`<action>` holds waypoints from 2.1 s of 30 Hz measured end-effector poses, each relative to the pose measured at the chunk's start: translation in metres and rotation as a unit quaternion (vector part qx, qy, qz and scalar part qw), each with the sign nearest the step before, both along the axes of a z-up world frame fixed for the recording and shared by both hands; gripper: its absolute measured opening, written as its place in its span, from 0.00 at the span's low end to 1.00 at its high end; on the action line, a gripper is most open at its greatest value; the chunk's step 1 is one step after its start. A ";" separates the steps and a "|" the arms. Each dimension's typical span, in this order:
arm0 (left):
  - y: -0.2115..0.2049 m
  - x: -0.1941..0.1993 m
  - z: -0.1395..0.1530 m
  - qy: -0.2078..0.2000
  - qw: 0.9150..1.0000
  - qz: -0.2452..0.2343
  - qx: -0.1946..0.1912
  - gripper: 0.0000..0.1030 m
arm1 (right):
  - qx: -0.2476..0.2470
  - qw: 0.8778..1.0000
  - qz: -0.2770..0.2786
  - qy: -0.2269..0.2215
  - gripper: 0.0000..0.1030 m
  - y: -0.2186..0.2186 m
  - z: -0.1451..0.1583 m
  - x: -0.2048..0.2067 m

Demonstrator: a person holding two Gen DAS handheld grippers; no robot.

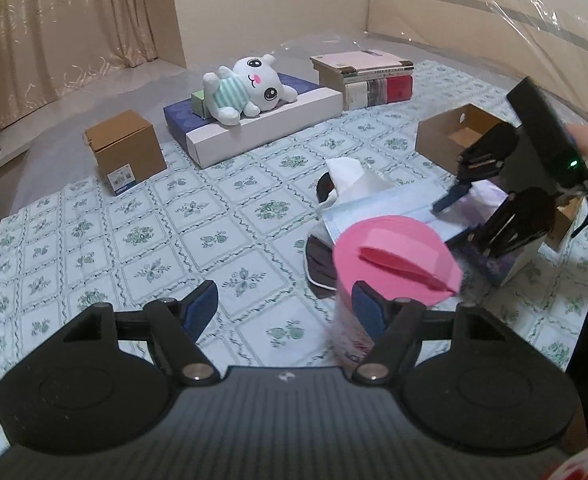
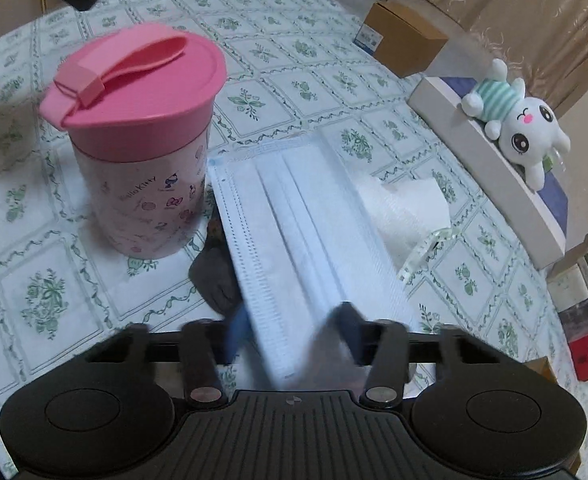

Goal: Organize soft objects
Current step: 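Grasp the blue face mask with the right gripper, then grasp the white mesh bag with the left gripper while the right holds the mask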

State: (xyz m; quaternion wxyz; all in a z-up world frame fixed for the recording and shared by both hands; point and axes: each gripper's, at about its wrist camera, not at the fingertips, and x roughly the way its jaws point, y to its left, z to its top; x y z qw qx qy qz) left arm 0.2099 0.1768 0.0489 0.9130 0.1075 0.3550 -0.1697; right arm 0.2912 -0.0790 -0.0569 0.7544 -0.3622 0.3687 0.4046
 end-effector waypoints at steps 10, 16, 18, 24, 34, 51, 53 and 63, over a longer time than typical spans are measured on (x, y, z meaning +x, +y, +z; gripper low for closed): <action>0.000 0.041 0.004 0.015 1.000 -0.024 0.011 0.69 | 0.023 0.999 -0.012 0.026 0.07 -0.011 0.014 0.008; 0.001 0.076 0.002 0.032 0.999 -0.033 0.006 0.72 | 0.038 0.999 0.025 0.015 0.79 -0.004 0.014 0.015; 0.000 0.086 0.000 0.036 0.999 -0.037 0.008 0.72 | 0.028 0.999 0.040 0.017 0.80 0.003 0.010 0.022; -0.008 0.107 -0.006 0.043 0.998 -0.044 0.006 0.72 | -0.007 0.996 0.085 0.025 0.81 0.025 -0.017 0.047; -0.015 0.117 -0.014 0.056 0.997 -0.047 0.007 0.72 | 0.030 0.995 0.046 0.078 0.11 0.009 -0.005 0.052; -0.081 0.175 -0.021 0.112 0.983 -0.140 0.035 0.72 | 0.163 0.972 -0.162 0.050 0.01 -0.067 0.059 0.078; -0.097 0.183 -0.029 0.127 0.978 -0.160 0.042 0.72 | 0.175 0.967 -0.178 0.049 0.01 -0.075 0.063 0.081; -0.146 0.224 -0.074 0.237 0.942 -0.226 0.072 0.60 | 0.208 0.953 -0.214 0.049 0.01 -0.093 0.056 0.090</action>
